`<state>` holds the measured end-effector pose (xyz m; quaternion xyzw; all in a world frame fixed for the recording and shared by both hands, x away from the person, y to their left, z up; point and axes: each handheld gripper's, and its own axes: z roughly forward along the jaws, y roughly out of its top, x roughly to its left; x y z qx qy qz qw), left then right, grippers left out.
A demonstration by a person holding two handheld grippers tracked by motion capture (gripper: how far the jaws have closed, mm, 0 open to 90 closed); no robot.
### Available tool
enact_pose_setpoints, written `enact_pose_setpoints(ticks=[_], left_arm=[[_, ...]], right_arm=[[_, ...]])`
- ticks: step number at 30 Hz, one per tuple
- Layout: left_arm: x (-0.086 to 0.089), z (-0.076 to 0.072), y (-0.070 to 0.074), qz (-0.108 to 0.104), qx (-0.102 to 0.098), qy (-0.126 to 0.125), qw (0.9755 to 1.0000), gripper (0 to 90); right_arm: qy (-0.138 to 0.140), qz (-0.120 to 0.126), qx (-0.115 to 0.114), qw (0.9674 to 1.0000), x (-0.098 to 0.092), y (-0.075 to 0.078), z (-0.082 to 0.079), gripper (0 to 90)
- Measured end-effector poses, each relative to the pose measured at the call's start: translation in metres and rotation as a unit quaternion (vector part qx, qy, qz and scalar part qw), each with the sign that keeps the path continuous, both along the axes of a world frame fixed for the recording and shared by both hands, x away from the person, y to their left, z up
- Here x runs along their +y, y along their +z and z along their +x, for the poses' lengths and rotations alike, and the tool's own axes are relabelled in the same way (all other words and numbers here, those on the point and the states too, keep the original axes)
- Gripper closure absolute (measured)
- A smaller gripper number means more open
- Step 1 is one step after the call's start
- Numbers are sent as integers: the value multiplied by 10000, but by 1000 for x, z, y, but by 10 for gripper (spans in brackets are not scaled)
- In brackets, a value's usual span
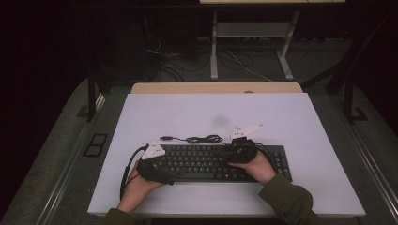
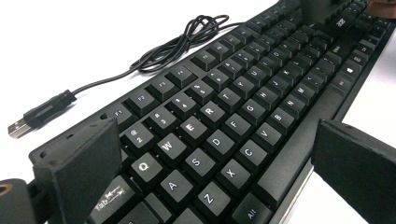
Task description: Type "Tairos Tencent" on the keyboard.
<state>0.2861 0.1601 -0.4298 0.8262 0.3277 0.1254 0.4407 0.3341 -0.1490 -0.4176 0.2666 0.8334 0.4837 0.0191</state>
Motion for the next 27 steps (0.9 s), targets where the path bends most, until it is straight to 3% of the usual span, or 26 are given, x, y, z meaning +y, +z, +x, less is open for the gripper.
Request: enact_pose_setpoints(ticks=[11,27], left_arm=[[-1,0,-2,-14,-4,-44,10000,10],[-1,0,-3,-10,16,-74,10000,10]], right_arm=[[19,-193,93,9998,12,-5,7,891],[52,-555,228,9982,18,-15,8,892]])
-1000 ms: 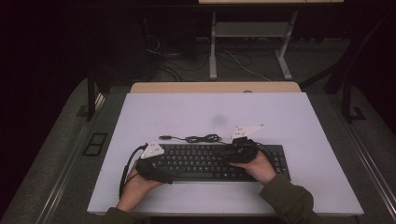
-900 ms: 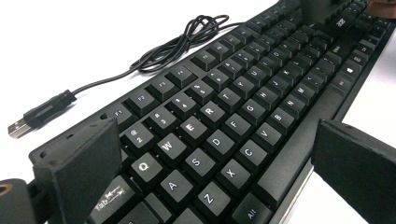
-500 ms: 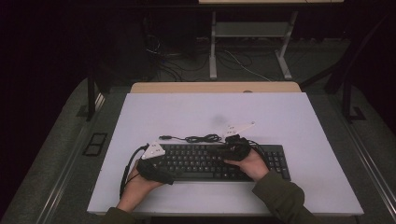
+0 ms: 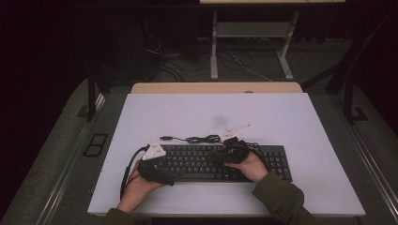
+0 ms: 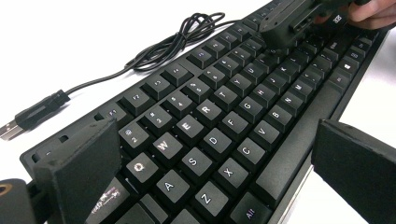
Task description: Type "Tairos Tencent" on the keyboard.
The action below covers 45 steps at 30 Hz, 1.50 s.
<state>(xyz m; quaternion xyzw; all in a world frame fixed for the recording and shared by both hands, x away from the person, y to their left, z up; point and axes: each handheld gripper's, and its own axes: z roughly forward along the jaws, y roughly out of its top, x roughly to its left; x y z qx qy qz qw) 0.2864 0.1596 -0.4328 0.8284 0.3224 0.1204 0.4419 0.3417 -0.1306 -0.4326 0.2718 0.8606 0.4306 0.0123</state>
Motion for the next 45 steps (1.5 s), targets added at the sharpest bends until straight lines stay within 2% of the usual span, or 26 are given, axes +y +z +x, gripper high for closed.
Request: enact_pose_setpoints(ticks=[11,28,39,45], left_arm=[[0,0,-1,-1,16,-26,10000,10],[0,0,-1,38,25,-50,10000,10],[0,0,-1,47,24,-60,10000,10],[0,1,-1,24,31,-52,10000,10]], right_arm=[[11,-139,32,9999,5,-4,-1,892],[34,-175,42,9998,7,-7,-1,892],[8,-69,54,10000,3,-3,0,877],[-22,79,56,10000,-1,0,0,804]])
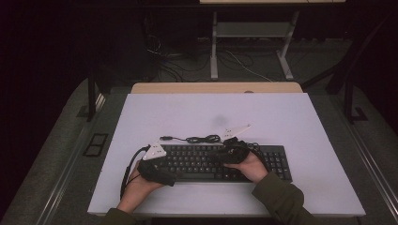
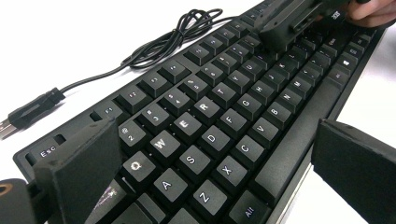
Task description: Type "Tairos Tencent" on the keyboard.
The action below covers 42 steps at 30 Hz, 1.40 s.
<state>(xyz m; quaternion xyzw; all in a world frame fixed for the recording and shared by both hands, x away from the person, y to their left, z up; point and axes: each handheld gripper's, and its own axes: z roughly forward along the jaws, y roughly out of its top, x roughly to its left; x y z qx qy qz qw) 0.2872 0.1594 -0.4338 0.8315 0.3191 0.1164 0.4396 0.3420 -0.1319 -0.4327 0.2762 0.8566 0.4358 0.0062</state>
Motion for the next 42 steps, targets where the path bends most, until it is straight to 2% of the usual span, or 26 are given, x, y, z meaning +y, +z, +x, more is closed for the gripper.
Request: enact_pose_setpoints(ticks=[10,16,24,33,40,42], left_arm=[[-3,1,1,-4,-9,-15,10000,11],[-4,2,2,-19,-21,-27,10000,11],[-9,6,4,-46,-49,-47,10000,19],[-12,11,7,-76,-112,-122,9998,37],[-14,14,11,-142,-150,-159,9997,78],[-14,15,12,-161,-139,-208,9996,121]], right_arm=[[-64,259,-146,9995,-9,7,-2,500],[-150,420,-248,9987,-13,9,-4,376],[-124,498,-313,9982,-16,9,-6,354],[-145,546,-285,9980,-18,9,-5,351],[-128,499,-300,9982,-16,10,-6,349],[-102,488,-331,9982,-16,10,-7,349]])
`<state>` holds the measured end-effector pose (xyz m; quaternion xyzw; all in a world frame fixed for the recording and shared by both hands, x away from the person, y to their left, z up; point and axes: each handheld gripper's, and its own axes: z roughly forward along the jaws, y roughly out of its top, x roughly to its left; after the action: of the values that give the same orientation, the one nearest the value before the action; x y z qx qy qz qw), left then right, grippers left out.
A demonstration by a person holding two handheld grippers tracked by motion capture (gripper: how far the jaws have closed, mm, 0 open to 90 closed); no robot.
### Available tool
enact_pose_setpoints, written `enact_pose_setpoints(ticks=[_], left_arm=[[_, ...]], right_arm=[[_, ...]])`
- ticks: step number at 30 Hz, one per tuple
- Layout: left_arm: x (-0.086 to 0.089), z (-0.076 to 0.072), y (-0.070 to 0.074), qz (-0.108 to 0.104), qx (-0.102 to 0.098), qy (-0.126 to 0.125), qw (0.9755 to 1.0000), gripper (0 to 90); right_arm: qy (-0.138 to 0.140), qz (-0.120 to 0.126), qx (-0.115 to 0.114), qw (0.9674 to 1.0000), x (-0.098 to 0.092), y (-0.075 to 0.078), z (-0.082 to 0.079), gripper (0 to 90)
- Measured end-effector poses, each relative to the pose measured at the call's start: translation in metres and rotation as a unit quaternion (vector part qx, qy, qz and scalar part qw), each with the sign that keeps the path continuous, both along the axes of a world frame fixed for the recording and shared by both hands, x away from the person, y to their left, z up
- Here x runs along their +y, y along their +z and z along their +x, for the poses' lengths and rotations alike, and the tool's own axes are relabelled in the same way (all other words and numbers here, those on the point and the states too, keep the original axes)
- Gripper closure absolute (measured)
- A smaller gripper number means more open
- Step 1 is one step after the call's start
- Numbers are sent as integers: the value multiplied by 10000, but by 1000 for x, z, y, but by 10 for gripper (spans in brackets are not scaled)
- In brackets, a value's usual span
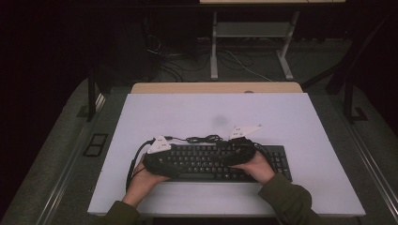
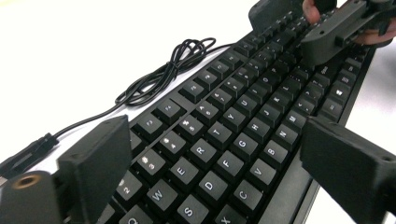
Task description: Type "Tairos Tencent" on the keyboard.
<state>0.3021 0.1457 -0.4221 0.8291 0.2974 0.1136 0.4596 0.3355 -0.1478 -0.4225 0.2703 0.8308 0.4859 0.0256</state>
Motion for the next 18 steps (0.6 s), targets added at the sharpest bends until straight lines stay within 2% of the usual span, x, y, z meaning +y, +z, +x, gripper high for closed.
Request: enact_pose_setpoints(ticks=[4,9,14,18], left_arm=[[-1,2,0,-22,-6,-1,10000,152],[-1,6,1,-114,3,11,9999,237],[-1,10,0,-144,35,-35,9999,420],[-2,13,-3,-36,122,-120,9998,569]], right_arm=[[15,0,-8,10000,1,0,-1,349],[31,-2,22,10000,1,-1,-1,348],[0,-10,8,10000,0,-1,0,349],[-14,22,27,10000,0,-1,0,349]])
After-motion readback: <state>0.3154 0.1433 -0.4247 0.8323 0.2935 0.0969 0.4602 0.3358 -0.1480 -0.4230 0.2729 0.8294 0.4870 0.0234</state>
